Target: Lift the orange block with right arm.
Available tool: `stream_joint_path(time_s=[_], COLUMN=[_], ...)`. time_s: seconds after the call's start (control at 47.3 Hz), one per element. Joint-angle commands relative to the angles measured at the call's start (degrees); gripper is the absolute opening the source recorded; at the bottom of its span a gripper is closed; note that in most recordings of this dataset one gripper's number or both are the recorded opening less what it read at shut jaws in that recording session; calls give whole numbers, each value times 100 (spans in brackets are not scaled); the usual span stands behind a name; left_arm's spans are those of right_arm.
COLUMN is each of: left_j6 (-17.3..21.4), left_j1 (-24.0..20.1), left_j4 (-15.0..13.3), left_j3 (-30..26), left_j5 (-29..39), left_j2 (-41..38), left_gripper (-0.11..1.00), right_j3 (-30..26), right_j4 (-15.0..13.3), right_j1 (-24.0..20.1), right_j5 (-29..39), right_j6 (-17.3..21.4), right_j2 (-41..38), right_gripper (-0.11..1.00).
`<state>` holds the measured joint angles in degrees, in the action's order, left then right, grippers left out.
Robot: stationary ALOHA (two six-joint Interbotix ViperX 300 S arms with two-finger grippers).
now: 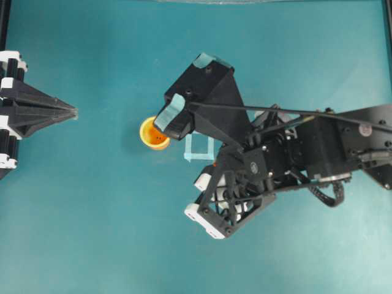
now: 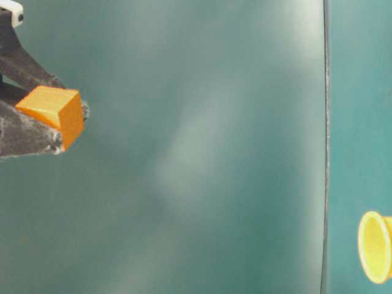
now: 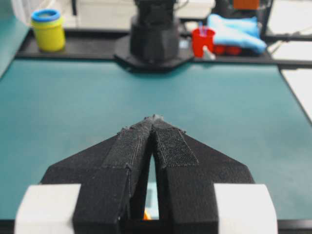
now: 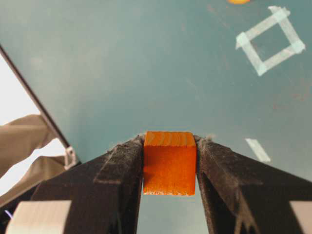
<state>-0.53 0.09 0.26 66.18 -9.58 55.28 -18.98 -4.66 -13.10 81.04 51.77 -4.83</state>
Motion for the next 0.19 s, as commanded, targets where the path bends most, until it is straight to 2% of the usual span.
stream_joint_path(time_s=[0.0,0.169], left_j6=[-18,-18], left_j1=[0,9], left_j4=[9,18], left_j3=[-167,-167], left_j5=[-26,-26], left_j2=[-26,-26], left_gripper=[0,0], right_j3=[-158,-158], right_j4=[9,9], right_j1=[18,18], right_j5=[9,9], right_j6=[-18,-18], right_j2=[220,220], right_gripper=[40,40])
